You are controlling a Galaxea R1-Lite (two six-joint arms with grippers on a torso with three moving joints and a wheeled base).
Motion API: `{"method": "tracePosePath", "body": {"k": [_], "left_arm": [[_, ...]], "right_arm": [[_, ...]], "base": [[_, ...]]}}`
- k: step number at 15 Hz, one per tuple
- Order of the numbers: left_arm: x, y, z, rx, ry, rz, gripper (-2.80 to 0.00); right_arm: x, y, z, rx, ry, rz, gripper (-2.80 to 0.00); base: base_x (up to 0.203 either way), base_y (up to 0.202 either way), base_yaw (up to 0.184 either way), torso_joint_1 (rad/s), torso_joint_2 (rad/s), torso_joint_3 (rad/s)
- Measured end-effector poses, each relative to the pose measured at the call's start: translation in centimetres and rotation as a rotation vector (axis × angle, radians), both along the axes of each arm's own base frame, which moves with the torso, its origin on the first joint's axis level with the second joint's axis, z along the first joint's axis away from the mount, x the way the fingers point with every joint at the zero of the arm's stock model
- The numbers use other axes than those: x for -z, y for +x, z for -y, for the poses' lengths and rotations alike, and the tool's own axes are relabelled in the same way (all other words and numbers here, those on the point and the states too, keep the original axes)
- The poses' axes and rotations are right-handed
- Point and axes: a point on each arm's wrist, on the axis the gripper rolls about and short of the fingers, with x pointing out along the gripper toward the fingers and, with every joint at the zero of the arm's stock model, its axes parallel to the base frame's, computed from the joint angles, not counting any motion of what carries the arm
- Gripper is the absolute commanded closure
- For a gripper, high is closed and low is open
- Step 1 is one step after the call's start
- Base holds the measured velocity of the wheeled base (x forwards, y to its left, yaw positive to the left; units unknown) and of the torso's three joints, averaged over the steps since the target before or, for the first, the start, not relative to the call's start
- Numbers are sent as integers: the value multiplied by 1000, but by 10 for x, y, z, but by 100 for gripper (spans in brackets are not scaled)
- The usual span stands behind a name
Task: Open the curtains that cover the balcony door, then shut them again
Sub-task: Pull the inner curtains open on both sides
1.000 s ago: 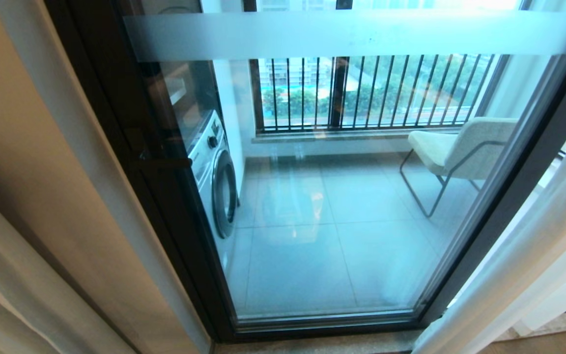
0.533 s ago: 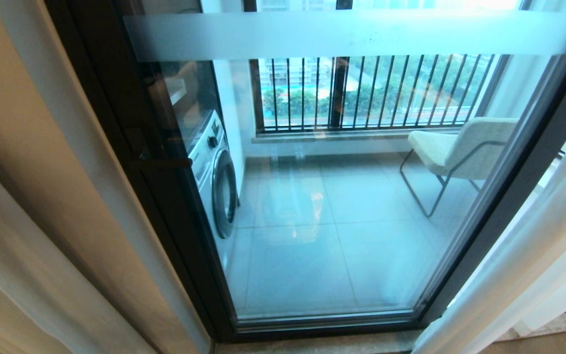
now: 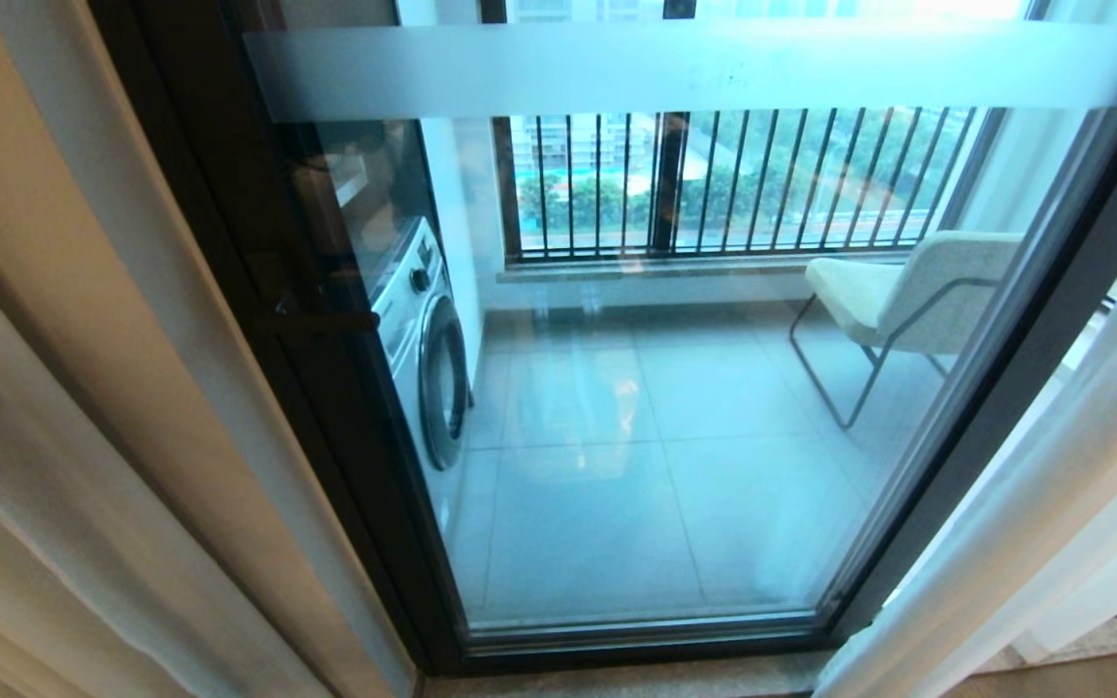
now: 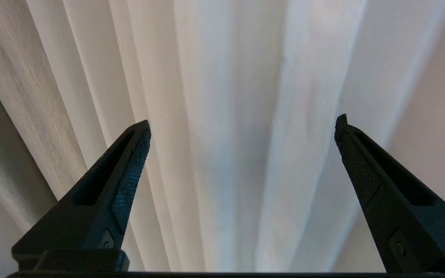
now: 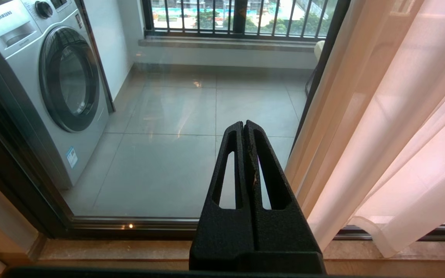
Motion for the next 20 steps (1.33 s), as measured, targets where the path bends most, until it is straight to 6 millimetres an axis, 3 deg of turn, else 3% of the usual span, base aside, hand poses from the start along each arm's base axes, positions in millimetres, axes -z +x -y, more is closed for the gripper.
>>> {"method": "tracePosePath", "body": {"k": [12,13,20], "left_arm": [[48,-71,70,147,-9,-92,-280],[54,-77,74,158,-16,-107,0],[77,-92,88,323,-24,-144,0]], "right_arm": [[0,0,0,0,0,0,0],[0,0,0,0,0,0,0],[0,0,0,0,0,0,0]], "base": [[0,0,0,0,0,0],[0,0,0,0,0,0],[0,0,0,0,0,0]]}}
